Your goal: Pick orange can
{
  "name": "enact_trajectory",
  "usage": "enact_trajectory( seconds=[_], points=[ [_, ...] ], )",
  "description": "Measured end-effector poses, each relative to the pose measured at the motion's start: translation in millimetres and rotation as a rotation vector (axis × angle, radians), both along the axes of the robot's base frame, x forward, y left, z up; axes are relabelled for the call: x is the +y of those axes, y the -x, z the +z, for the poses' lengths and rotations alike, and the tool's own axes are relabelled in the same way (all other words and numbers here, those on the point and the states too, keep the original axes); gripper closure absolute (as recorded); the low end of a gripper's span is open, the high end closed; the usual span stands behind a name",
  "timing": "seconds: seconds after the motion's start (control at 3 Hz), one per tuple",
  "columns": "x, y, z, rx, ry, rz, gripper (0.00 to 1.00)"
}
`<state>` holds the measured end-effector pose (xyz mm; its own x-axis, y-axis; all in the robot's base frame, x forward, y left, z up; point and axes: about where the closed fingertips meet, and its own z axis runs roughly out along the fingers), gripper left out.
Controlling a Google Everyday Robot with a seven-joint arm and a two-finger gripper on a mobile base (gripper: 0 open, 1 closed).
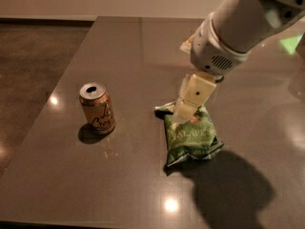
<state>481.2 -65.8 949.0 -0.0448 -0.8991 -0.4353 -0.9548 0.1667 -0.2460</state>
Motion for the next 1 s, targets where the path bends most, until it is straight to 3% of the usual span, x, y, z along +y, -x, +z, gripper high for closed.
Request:
enact_trajectory(
  seconds=[1.0],
  points=[
    [118.9, 3.4, -17.3, 0.059, -0.142, 0.112, 0.00]
  ],
)
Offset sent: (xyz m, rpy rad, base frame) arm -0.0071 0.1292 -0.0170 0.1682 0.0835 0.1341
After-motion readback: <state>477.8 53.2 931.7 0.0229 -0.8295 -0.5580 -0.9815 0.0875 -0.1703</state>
